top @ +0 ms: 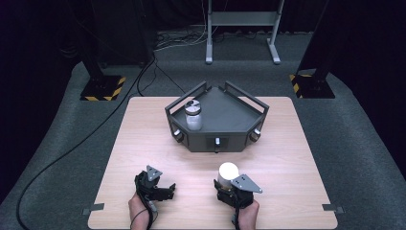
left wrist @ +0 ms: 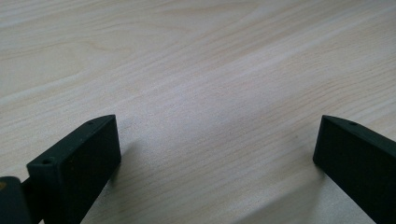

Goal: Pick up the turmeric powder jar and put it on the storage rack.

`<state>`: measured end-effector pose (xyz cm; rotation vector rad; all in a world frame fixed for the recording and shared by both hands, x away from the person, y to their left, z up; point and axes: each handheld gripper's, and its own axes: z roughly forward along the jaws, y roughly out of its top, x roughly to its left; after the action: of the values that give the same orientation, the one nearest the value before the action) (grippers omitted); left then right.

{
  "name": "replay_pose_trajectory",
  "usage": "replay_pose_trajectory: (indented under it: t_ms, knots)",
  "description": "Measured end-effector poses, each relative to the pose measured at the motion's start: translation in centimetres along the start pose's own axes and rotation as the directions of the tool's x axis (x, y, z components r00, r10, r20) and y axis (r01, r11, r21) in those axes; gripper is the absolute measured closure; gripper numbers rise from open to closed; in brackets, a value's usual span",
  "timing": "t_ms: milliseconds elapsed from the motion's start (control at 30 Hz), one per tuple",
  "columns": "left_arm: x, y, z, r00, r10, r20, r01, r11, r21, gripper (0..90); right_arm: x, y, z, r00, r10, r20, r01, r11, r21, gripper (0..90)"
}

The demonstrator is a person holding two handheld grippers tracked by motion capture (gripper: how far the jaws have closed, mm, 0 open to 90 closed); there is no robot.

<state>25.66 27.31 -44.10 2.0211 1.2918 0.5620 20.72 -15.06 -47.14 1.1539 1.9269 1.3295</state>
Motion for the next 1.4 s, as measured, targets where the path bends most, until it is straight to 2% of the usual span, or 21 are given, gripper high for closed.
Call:
replay_pose_trajectory:
  t_ms: [233, 567, 1067, 1400]
  knots:
    - [0.0, 0.0, 0.0, 1.0, 0.0, 0.0, 0.0, 1.0, 0.001, 0.6, -0.3, 0.2, -0.5, 1.0, 0.004, 0.005, -0.004, 1.0, -0.006, 29.9]
    - [0.0, 0.0, 0.0, 1.0, 0.0, 0.0, 0.0, 1.0, 0.0, 0.6, -1.8, 1.0, -2.1, 0.9987, 0.018, 0.047, -0.017, 1.0, -0.019, 29.8]
    - [0.0, 0.0, 0.0, 1.0, 0.0, 0.0, 0.0, 1.0, 0.0, 0.6, -3.5, 3.4, -3.9, 0.9933, 0.01, 0.115, -0.004, 0.998, -0.058, 29.8]
    - [0.0, 0.0, 0.0, 1.0, 0.0, 0.0, 0.0, 1.0, 0.0, 0.6, -4.1, 5.0, -4.2, 0.992, -0.006, 0.126, 0.016, 0.997, -0.08, 29.8]
